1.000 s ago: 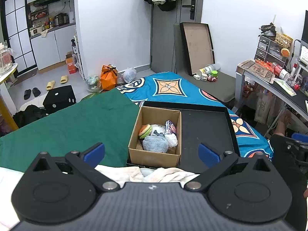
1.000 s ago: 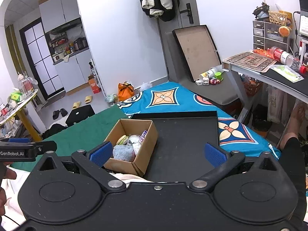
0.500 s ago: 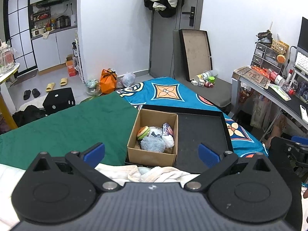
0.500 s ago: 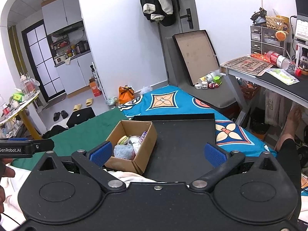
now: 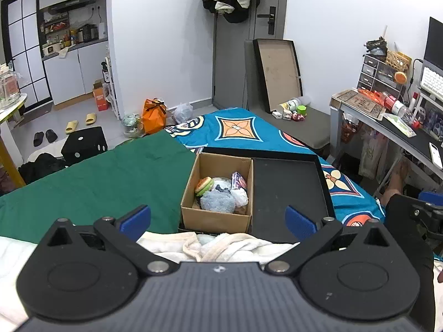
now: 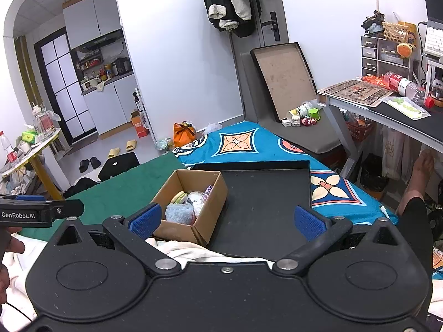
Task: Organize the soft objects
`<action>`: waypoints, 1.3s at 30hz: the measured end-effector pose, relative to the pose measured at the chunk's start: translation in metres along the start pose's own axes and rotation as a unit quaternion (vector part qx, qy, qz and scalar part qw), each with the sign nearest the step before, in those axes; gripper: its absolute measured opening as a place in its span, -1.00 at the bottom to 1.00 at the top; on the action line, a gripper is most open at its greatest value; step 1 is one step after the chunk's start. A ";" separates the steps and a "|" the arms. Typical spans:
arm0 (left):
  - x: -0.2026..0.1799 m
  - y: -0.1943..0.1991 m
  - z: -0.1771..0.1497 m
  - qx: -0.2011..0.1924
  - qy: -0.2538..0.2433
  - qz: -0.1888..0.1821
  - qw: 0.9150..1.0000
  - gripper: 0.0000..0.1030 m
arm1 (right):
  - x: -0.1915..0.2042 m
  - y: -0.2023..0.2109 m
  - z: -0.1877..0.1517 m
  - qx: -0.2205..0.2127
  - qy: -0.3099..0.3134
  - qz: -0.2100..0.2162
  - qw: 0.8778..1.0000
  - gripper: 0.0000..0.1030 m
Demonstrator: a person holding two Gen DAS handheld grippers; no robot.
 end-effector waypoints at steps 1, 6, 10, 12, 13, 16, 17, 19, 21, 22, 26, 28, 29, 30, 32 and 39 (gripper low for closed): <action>0.000 -0.001 -0.001 0.001 0.001 -0.004 1.000 0.99 | 0.000 0.000 0.000 0.000 0.002 -0.001 1.000 1.00; -0.005 -0.002 -0.004 0.004 -0.001 -0.008 1.000 0.99 | -0.002 0.001 -0.002 0.000 -0.002 -0.004 1.000 1.00; -0.005 -0.004 -0.005 0.006 0.003 -0.009 1.000 0.99 | -0.001 0.001 -0.002 0.000 -0.001 -0.006 1.000 1.00; -0.005 -0.004 -0.006 0.007 0.002 -0.007 1.000 0.99 | -0.001 0.001 -0.002 0.000 -0.001 -0.006 1.000 1.00; -0.004 -0.004 -0.005 0.008 0.002 -0.006 1.000 0.99 | -0.002 0.001 -0.002 0.000 -0.001 -0.006 1.000 1.00; -0.005 -0.005 -0.005 0.008 0.002 -0.006 1.000 0.99 | -0.002 0.001 -0.002 0.003 -0.003 -0.004 1.000 1.00; -0.005 -0.005 -0.005 0.008 0.003 -0.006 1.000 0.99 | -0.002 0.001 -0.003 0.004 -0.003 -0.004 1.000 1.00; -0.004 -0.005 -0.006 0.009 0.005 -0.005 1.000 0.99 | -0.002 0.001 -0.003 0.004 -0.002 -0.004 1.000 1.00; -0.003 -0.005 -0.007 0.009 0.005 -0.006 1.000 0.99 | -0.001 0.001 -0.003 0.004 -0.001 -0.003 1.000 1.00; -0.003 -0.006 -0.007 0.009 0.005 -0.006 1.000 0.99 | -0.001 0.001 -0.004 0.005 -0.001 -0.003 1.000 1.00; -0.003 -0.006 -0.008 0.012 0.005 -0.005 1.000 0.99 | -0.002 -0.001 -0.003 0.005 0.002 -0.004 1.000 1.00; -0.003 -0.006 -0.008 0.013 0.006 -0.005 1.000 0.99 | -0.001 -0.001 -0.003 0.006 0.003 -0.003 1.000 1.00; -0.002 -0.005 -0.008 0.012 0.006 -0.005 1.000 0.99 | -0.001 -0.001 -0.003 0.006 0.003 -0.003 1.000 1.00; -0.002 -0.005 -0.008 0.012 0.006 -0.005 1.000 0.99 | -0.001 -0.001 -0.003 0.006 0.003 -0.004 1.000 1.00; -0.002 -0.005 -0.008 0.013 0.006 -0.005 1.000 0.99 | -0.001 0.000 -0.004 0.007 0.004 -0.003 1.000 1.00; -0.003 -0.006 -0.008 0.013 0.006 -0.005 1.000 0.99 | -0.002 0.000 -0.004 0.005 0.004 -0.002 1.000 1.00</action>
Point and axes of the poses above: each gripper's, at about its wrist camera, not at the fingertips, and y roughly against the way its jaws point, x to its left, z to its top, the point moved 4 cm from there along -y, roughly the way its jaws point, and after that the axes turned 10 degrees about -z, right-handed, at the moved point
